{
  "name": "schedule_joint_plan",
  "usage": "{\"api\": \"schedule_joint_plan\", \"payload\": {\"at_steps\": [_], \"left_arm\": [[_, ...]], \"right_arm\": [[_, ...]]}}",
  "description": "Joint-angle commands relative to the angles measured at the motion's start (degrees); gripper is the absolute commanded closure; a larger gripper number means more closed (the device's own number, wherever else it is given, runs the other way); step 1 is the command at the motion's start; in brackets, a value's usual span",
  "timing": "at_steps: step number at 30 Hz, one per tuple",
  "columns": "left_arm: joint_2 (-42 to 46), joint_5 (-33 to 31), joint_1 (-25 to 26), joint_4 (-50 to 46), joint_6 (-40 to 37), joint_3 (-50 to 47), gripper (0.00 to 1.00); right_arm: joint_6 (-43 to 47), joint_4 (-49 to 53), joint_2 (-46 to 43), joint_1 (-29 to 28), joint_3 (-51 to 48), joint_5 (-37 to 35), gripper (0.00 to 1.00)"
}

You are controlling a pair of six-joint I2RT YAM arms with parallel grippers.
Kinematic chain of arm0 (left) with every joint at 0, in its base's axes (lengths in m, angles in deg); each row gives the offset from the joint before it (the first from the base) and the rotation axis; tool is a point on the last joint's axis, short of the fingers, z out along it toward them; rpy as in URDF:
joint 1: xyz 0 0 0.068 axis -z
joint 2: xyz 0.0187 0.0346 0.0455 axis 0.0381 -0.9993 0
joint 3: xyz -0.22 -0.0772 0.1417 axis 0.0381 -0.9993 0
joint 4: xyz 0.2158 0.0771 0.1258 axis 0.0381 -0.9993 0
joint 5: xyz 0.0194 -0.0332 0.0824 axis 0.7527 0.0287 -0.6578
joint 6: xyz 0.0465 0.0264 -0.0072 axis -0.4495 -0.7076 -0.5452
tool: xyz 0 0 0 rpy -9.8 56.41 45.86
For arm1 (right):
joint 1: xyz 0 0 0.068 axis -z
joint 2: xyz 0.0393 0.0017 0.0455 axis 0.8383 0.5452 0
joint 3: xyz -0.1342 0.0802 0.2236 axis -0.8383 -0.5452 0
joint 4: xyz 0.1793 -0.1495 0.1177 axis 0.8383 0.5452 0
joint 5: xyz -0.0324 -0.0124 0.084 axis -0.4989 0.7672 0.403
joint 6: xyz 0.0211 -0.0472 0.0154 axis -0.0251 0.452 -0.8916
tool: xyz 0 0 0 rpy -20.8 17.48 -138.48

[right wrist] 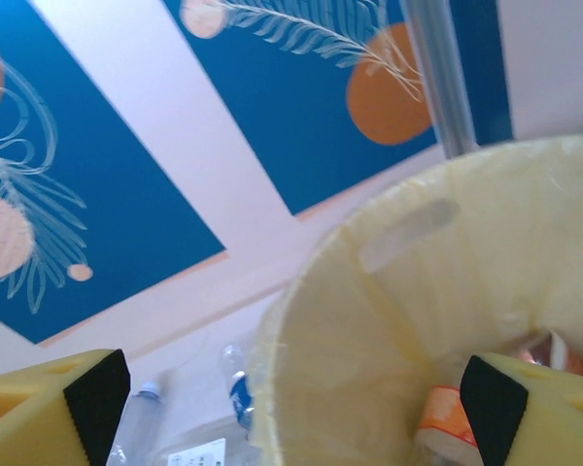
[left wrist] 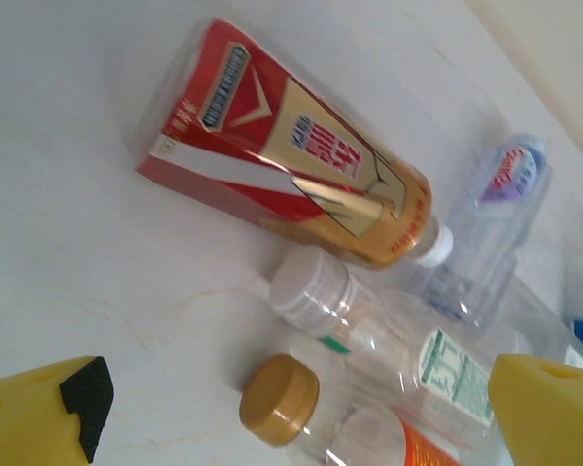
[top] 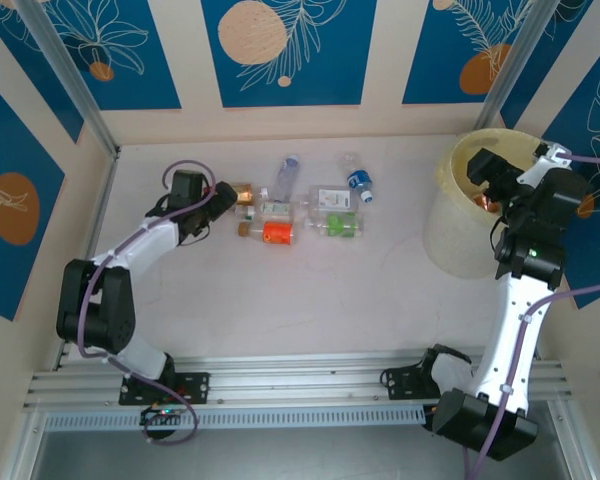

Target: Put the plastic bottles in the bin

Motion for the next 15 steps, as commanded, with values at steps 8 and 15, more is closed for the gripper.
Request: {"api": "schedule_joint_plan", "payload": {"at_steps": [8, 15], "left_arm": [[-13.1, -3.0, -1.1, -7.7, 26.7, 13.9, 0.0], [-21.7, -3.5, -1.4, -6.2, 36.7, 20.2, 0.0]], "right_arm": [[5.1, -7.6, -5.7, -12.0, -4.2, 16.4, 0.01], [12.2, -5.0, -7.6, -22.4, -6.2, 14.2, 0.01]]}}
